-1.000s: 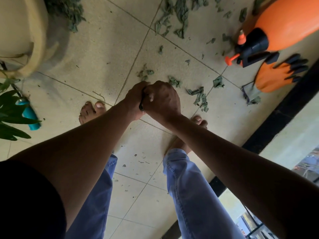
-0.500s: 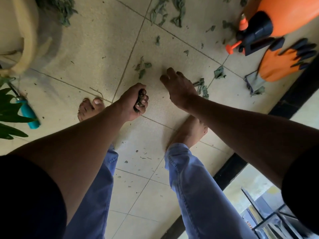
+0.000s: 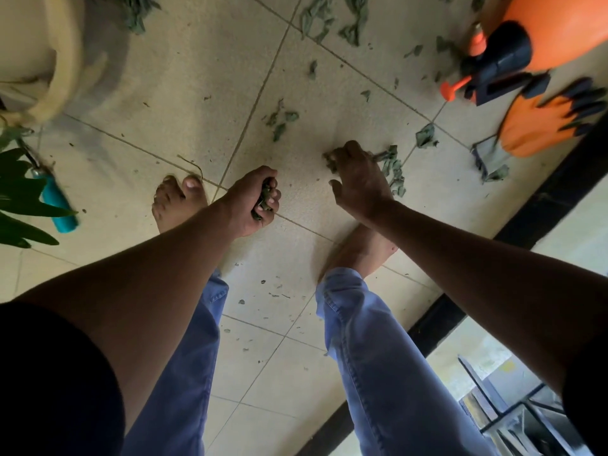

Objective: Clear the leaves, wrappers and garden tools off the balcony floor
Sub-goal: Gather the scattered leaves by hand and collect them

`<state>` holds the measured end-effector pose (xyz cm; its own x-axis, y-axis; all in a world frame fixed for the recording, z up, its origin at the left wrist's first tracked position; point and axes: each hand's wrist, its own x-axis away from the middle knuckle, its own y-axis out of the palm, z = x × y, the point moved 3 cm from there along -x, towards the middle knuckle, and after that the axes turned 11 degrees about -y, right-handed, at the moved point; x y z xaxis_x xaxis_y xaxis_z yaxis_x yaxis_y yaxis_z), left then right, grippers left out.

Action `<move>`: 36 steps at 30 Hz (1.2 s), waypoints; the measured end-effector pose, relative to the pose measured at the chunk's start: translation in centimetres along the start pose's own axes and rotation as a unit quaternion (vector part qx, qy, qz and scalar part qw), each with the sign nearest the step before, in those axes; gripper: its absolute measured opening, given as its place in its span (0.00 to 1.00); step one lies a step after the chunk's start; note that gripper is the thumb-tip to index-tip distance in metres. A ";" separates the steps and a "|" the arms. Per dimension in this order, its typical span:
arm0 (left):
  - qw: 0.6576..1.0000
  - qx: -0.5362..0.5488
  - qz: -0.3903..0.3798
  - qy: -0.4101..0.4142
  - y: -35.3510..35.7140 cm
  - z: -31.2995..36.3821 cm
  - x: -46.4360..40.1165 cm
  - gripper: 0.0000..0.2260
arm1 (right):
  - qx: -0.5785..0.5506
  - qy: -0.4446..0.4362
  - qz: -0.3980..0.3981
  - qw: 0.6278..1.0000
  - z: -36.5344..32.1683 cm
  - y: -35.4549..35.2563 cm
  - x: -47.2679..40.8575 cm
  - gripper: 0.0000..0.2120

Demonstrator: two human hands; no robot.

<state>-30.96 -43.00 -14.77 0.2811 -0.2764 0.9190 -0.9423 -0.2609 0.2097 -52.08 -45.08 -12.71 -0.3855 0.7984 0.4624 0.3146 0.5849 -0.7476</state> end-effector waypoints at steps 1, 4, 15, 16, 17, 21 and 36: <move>1.000 0.000 0.000 0.000 -0.2 -0.2 0.0 0.16 | -0.006 0.012 0.005 1.000 -0.2 0.4 0.0 0.21; 1.000 -0.003 -0.001 -0.007 -0.4 -0.8 0.2 0.16 | -0.029 0.053 0.045 0.997 -0.4 0.8 -1.0 0.28; 1.000 0.006 0.008 -0.011 -3.6 -0.7 1.5 0.17 | -0.070 0.029 0.065 0.995 -4.3 0.5 -7.7 0.33; 1.000 0.008 0.009 -0.009 -3.8 -0.5 1.6 0.17 | -0.068 0.029 0.058 0.996 -4.6 0.5 -8.3 0.36; 1.000 0.010 0.012 -0.008 -4.1 -0.3 1.7 0.17 | -0.057 0.027 0.052 0.997 -4.9 0.5 -9.0 0.38; 1.000 0.020 0.008 -0.002 -4.8 0.2 2.0 0.18 | 0.018 -0.009 0.030 0.999 -6.6 0.4 -10.7 0.31; 0.998 0.064 -0.005 0.019 -4.5 0.8 2.1 0.18 | -0.181 0.033 0.075 0.980 -10.2 -1.5 -9.9 0.06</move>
<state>-26.02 -43.14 -14.05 0.2816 -0.2375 0.9297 -0.9078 -0.3798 0.1779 -39.95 -52.38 -11.29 -0.2577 0.8803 0.3984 0.6552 0.4623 -0.5975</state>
